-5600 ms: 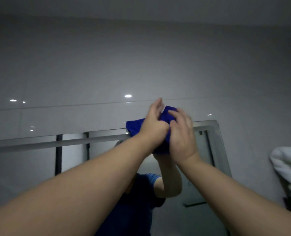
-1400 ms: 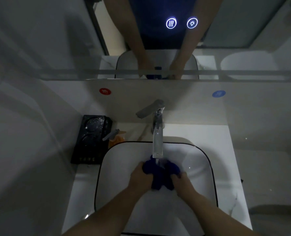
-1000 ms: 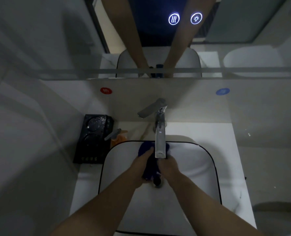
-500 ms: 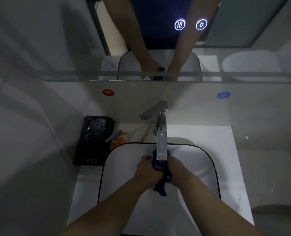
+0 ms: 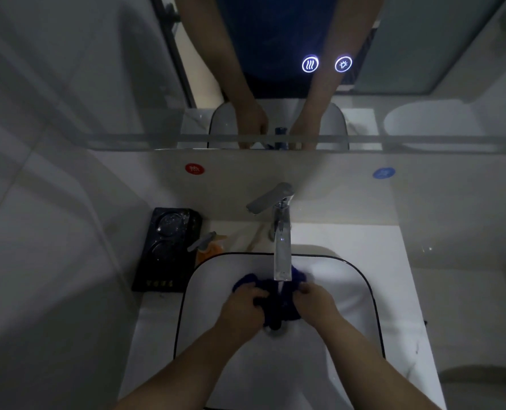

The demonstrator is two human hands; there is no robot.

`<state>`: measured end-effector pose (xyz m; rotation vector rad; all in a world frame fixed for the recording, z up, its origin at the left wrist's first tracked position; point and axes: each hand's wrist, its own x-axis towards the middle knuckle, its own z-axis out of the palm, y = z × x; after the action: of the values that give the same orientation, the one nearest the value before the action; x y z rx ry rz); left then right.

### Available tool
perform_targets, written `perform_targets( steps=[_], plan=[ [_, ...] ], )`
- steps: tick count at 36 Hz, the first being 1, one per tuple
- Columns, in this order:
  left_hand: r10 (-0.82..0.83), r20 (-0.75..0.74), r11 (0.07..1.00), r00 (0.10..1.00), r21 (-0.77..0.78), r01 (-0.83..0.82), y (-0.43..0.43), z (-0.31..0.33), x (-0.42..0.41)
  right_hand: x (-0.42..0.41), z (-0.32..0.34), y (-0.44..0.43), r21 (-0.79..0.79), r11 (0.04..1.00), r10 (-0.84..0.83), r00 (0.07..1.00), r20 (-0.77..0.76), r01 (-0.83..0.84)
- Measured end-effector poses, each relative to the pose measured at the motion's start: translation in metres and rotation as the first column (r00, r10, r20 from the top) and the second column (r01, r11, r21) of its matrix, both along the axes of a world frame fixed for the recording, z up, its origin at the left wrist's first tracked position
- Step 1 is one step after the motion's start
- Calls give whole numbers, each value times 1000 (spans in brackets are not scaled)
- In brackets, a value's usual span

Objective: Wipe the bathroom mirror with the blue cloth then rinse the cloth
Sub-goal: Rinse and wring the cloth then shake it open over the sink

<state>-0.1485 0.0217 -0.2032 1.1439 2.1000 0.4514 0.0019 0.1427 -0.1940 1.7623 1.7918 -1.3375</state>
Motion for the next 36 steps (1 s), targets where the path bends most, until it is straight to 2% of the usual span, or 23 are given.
perform_targets(
  steps=[2, 4, 5, 7, 11, 16, 19, 24, 25, 26, 27, 28, 30, 33, 36],
  plan=[
    [188, 51, 982, 981, 14, -189, 7, 22, -3, -1, 4, -4, -4, 992, 129, 991, 46, -129],
    [440, 208, 884, 873, 70, -462, 21, 46, -10, -2, 3, -6, -14, 982, 189, 979, 79, -188],
    [510, 313, 818, 801, 110, -564, 30, 62, -13, -1, 5, -7, -18, 982, 187, 979, 78, -186],
    [524, 481, 727, 703, 177, -663, 50, 96, -21, 1, 5, -9, 8, 992, 125, 991, 51, -125],
    [471, 546, 760, 693, 148, -633, 86, 140, -37, 5, 4, -19, 68, 991, 113, 993, 44, -116],
    [552, 657, 699, 514, -29, -714, 107, 142, -53, 16, 2, -28, 89, 994, 66, 998, 12, -66],
    [600, 577, 690, 553, -24, -724, 102, 130, -58, 24, 2, -32, 77, 996, 34, 999, -3, -34],
    [688, 546, 579, 478, -16, -815, 70, 107, -50, 30, 15, -38, 148, 986, -57, 993, -102, 72],
    [695, 538, 570, 478, -6, -821, 57, 103, -46, 30, 23, -40, 156, 985, -46, 991, -128, 66],
    [682, 497, 610, 537, 19, -792, 41, 94, -41, 31, 30, -41, 169, 985, -17, 986, -164, 45],
    [637, 419, 695, 647, 51, -717, 25, 85, -34, 32, 38, -42, 176, 984, 28, 983, -180, 5],
    [564, 300, 803, 770, 18, -595, 6, 76, -26, 34, 45, -43, 170, 985, 65, 978, -197, -31],
    [367, 168, 929, 915, -105, -354, -27, 63, -6, 36, 66, -46, 148, 984, 134, 968, -214, -103],
    [58, 153, 986, 986, -166, -32, -60, 53, 21, 37, 104, -52, 163, 968, 232, 933, -276, -192],
    [-36, 124, 990, 992, -134, 53, -71, 49, 33, 31, 154, -57, 205, 937, 338, 877, -340, -282]
  ],
)
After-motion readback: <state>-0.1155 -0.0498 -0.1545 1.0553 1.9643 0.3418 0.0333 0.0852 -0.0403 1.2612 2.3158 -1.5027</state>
